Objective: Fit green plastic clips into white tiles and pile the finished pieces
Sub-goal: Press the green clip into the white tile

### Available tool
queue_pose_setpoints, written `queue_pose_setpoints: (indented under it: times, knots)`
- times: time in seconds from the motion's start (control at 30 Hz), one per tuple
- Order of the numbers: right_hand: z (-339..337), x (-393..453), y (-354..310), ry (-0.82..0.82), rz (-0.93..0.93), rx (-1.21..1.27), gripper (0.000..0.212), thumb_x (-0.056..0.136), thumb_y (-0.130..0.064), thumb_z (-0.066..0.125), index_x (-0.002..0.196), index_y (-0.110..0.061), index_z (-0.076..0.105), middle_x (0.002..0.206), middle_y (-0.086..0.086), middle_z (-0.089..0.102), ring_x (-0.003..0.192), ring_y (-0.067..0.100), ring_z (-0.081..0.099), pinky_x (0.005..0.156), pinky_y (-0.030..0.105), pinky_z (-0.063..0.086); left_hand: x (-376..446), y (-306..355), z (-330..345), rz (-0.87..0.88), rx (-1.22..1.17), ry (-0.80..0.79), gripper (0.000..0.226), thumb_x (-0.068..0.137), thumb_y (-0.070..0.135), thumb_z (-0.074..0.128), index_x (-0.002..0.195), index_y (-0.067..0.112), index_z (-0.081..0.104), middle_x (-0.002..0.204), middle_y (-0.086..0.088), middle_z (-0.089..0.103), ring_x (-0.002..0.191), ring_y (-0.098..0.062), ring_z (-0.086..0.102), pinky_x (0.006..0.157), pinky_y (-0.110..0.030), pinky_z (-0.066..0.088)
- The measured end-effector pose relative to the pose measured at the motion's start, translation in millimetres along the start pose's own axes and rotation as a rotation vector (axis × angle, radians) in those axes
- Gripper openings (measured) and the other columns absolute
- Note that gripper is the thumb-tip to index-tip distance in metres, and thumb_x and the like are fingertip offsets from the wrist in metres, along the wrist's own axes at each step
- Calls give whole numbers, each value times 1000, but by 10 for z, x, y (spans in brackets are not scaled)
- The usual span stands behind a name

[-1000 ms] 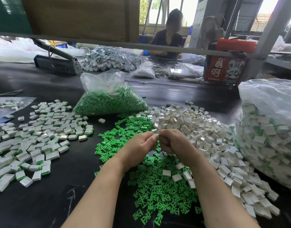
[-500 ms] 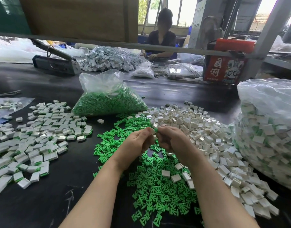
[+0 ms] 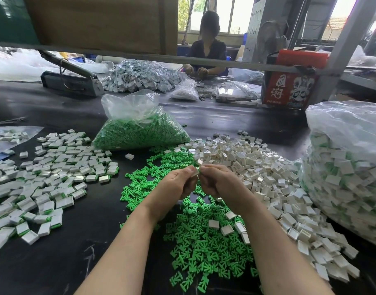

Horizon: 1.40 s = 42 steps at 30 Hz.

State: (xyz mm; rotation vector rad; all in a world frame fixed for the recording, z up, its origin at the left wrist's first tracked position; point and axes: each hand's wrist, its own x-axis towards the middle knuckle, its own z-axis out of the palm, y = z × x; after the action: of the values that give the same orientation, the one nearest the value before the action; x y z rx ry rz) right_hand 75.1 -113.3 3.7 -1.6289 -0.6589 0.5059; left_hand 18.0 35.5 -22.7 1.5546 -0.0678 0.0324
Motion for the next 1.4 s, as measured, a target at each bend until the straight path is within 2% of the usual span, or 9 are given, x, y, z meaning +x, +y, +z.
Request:
queue_pose_setpoints:
  times: [0.23,0.37,0.47,0.63,0.8,1.1,1.23,1.33,1.4]
  knots:
    - [2,-3,-14,-33,37,-38,35,101,-6,38,67,-10,39,52,-1,33,40,6,31,43,14,29,0,-5,14,0,133,-5,37,93,43,37,61,26,41,53,14,33,47,-5,26,45,-14,27]
    - [4,7,-3,-19,30,-8,38,101,-6,38,64,-12,37,50,-4,32,40,6,29,43,14,29,-14,9,23,0,107,-7,36,95,40,36,63,26,43,54,16,35,47,-2,31,46,-12,31]
    - [2,18,25,-10,35,22,39,101,-6,38,63,-13,36,53,-1,29,41,6,28,42,14,28,-15,11,42,-12,99,-11,34,97,36,37,65,25,39,56,14,32,50,-6,26,48,-19,27]
    - [-50,17,61,-17,18,25,41,101,-9,37,60,-15,35,52,-1,28,43,10,24,45,24,17,-19,7,30,-14,47,-47,38,106,28,37,69,21,39,59,8,30,50,-8,22,45,-18,23]
    - [-77,9,84,-52,30,6,41,101,-10,38,61,-16,35,54,0,28,45,13,23,51,35,12,-24,0,-7,-13,54,-81,37,104,34,38,69,22,40,61,6,32,52,-9,23,45,-16,25]
    - [4,27,67,13,30,30,37,102,-10,40,65,-14,37,53,-5,32,42,6,29,42,15,28,-18,-19,35,16,46,-26,36,106,27,36,72,21,44,60,10,36,52,-7,28,46,-15,28]
    - [29,54,102,36,36,-161,31,104,-18,41,74,-11,47,59,-1,39,49,9,36,47,19,34,8,-45,47,43,53,21,51,107,20,34,70,29,67,57,16,44,51,-2,36,48,-11,33]
    - [52,85,123,63,23,-336,27,105,-24,40,85,-13,54,64,-3,47,55,10,42,52,29,39,42,-87,35,52,122,87,34,107,21,37,82,17,59,61,15,43,57,-5,37,52,-13,35]
    - [74,110,132,110,-10,-476,25,104,-25,40,91,-12,55,69,-4,52,60,11,47,58,37,44,64,-118,30,73,219,138,33,106,23,38,79,18,57,61,17,46,58,-3,40,56,-17,37]
